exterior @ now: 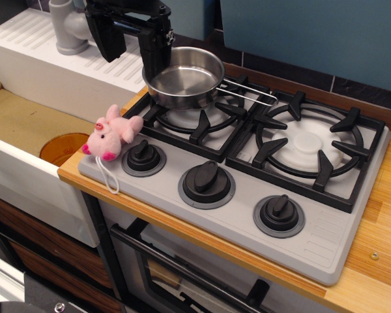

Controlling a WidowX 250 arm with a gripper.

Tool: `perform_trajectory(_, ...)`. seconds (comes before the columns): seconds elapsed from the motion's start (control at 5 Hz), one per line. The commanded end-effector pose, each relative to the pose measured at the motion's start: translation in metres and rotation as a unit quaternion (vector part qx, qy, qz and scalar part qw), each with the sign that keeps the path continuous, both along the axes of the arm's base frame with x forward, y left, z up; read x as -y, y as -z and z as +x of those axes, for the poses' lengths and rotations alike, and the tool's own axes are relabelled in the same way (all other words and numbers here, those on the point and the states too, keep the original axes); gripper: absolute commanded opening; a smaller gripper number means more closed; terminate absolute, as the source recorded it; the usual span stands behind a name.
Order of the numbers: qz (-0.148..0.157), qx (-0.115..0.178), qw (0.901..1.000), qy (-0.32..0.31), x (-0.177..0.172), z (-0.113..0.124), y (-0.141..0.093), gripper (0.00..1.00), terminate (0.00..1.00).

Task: Put stuffedpig in pan

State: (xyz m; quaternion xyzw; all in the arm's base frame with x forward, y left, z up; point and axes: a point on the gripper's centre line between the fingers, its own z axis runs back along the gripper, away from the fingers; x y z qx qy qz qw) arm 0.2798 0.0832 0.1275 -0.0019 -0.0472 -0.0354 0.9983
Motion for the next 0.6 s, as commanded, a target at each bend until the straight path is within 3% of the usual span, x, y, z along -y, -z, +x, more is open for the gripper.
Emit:
perform_trajectory(0.0, 0.000, 0.000, 1.0000, 0.000, 0.000, 0.000, 0.000, 1.00, 0.00)
perform_trajectory(0.4, 0.013, 0.025, 0.9993, 0.025, -0.028, -0.002, 0.028, 1.00, 0.00)
